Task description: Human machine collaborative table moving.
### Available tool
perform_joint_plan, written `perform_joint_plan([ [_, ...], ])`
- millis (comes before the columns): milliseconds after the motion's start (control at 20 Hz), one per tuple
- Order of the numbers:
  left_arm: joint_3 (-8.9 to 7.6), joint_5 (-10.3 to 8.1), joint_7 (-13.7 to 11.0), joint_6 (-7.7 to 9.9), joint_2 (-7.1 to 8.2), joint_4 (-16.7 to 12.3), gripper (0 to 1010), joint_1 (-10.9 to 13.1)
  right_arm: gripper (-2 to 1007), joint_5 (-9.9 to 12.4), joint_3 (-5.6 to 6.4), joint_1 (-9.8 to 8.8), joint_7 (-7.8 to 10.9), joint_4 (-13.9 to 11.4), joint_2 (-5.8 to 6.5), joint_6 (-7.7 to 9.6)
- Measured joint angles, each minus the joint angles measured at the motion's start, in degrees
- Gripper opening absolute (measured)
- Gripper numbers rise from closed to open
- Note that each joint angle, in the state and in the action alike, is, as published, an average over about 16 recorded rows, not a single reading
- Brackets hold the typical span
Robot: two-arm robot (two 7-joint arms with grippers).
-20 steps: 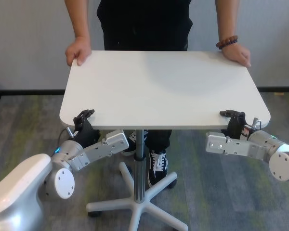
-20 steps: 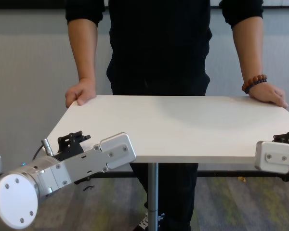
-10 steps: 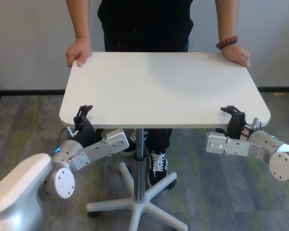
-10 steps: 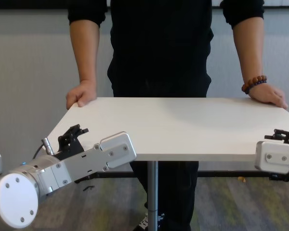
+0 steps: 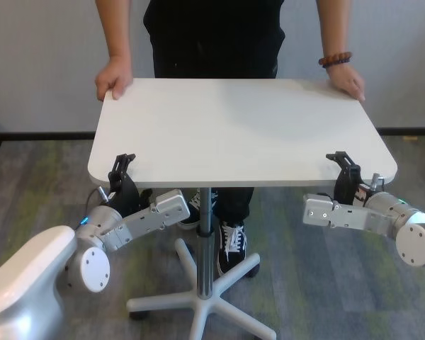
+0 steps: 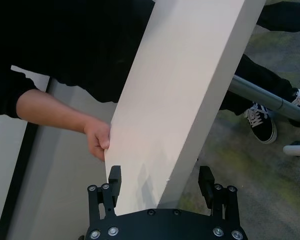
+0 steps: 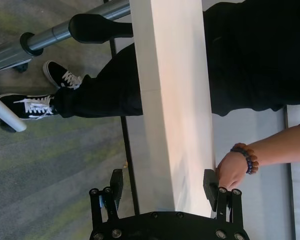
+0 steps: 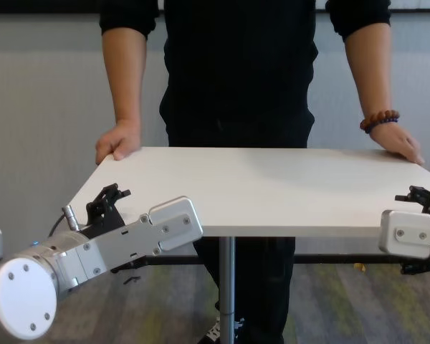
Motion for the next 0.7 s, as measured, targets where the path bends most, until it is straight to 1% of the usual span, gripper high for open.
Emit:
perform_joint_plan([
  [100, -0.32, -0.32, -0.99, 0.31, 1.01, -2.47, 1002, 1.39, 984, 0.07, 0.17, -1.11, 0.42, -2.16, 0.57, 0.66],
  [200, -0.77, -0.68, -2.1, 0.7, 2.36, -5.58, 1002, 3.24, 995, 0.2, 0.42, -2.6, 0.96, -4.9, 1.29, 1.53],
  [350, -1.66, -1.26, -3.81, 1.36, 4.7, -10.88, 1002, 6.55, 1001, 0.44, 0.94, -5.47, 1.86, -9.95, 2.6, 3.18],
  [500, -3.11, -2.21, -5.6, 2.14, 7.36, -17.32, 1002, 10.87, 1001, 0.88, 1.8, -9.38, 2.66, -16.48, 4.23, 5.14],
  [600, -4.49, -3.32, -6.46, 2.54, 8.93, -21.67, 1002, 14.04, 1001, 1.72, 2.74, -12.41, 2.83, -21.13, 5.26, 6.15],
  [700, -6.17, -4.75, -6.93, 2.9, 10.2, -26.02, 1002, 17.43, 1001, 3.1, 3.96, -15.53, 2.77, -25.55, 6.06, 6.71],
])
